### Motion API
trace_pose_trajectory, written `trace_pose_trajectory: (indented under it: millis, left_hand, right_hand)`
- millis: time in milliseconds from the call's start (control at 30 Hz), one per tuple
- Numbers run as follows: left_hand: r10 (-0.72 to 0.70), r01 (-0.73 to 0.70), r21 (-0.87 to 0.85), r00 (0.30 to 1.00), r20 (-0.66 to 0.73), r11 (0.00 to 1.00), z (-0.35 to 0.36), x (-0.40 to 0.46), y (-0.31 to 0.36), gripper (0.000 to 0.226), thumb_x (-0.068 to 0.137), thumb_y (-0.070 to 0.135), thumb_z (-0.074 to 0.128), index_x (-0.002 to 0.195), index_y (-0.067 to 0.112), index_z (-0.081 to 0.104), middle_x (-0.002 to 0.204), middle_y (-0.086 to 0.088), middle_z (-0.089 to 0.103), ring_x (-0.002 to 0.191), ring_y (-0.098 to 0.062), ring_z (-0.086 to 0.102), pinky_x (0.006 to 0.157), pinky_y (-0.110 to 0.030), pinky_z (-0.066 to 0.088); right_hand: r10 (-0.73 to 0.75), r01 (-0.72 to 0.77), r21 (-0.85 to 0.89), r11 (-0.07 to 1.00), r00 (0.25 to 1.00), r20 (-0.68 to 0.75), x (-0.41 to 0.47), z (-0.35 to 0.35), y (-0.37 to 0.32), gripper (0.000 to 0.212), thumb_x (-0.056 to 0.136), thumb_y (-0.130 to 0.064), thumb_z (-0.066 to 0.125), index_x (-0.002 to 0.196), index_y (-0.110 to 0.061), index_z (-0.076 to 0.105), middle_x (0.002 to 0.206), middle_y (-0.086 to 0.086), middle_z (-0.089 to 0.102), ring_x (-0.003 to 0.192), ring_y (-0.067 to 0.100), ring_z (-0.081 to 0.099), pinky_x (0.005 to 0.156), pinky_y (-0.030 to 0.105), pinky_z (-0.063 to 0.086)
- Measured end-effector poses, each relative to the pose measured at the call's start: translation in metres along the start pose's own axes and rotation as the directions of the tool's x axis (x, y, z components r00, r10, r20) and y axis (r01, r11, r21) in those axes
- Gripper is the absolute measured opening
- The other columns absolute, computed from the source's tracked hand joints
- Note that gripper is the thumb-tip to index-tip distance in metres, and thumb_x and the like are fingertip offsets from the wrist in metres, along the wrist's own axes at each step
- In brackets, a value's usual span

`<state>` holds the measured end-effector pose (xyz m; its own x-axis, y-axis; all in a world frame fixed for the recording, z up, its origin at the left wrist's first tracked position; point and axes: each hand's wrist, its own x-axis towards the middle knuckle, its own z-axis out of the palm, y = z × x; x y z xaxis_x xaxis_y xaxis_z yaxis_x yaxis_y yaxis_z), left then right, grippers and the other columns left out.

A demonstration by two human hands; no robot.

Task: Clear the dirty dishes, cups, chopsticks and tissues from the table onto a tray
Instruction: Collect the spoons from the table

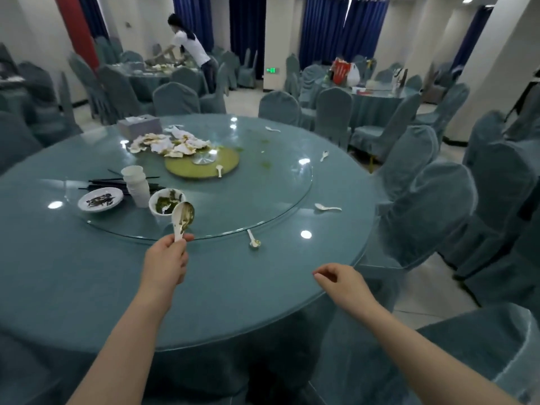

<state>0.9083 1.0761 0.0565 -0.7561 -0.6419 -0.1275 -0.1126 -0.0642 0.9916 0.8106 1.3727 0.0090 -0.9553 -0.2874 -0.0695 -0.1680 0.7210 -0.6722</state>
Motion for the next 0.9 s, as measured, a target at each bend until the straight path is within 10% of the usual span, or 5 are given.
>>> trace_pose_trajectory:
  millis: [500, 733, 900]
  left_hand:
    - [-0.035, 0.092, 0.201, 0.962, -0.271, 0.975, -0.012, 0.081, 0.004, 0.023, 0.092, 0.011, 0.042, 0.089, 0.017, 0.064, 0.044, 0.007, 0.038, 0.033, -0.003, 0.031, 0.038, -0.018, 0.025]
    - [-0.121, 0.22, 0.278, 0.935, -0.333, 0.935, 0.016, 0.123, -0.004, 0.022, 0.093, 0.012, 0.042, 0.093, 0.016, 0.064, 0.049, 0.003, 0.04, 0.041, -0.009, 0.032, 0.047, -0.025, 0.027]
    - [-0.179, 0.272, 0.326, 0.941, -0.286, 0.906, 0.044, 0.152, -0.016, 0.022, 0.093, 0.012, 0.042, 0.093, 0.017, 0.063, 0.045, 0.004, 0.041, 0.039, -0.009, 0.031, 0.045, -0.024, 0.026]
  right_hand:
    - [-0.277, 0.587, -0.506, 0.631, 0.78, 0.561, 0.237, 0.111, -0.026, 0.065, 0.087, 0.005, 0.037, 0.142, -0.028, 0.037, 0.145, 0.0, 0.04, 0.13, 0.025, 0.039, 0.097, 0.037, 0.043]
    - [-0.286, 0.779, -0.524, 0.344, 0.619, 0.732, 0.295, 0.159, -0.003, 0.077, 0.092, 0.004, 0.034, 0.153, -0.029, 0.0, 0.16, 0.004, -0.013, 0.146, 0.029, -0.013, 0.118, 0.044, 0.001]
    - [-0.335, 0.799, -0.451, 0.397, 0.584, 0.739, 0.309, 0.169, 0.016, 0.05, 0.101, -0.013, 0.03, 0.15, -0.02, 0.022, 0.159, 0.002, 0.013, 0.143, 0.023, 0.02, 0.112, 0.036, 0.025]
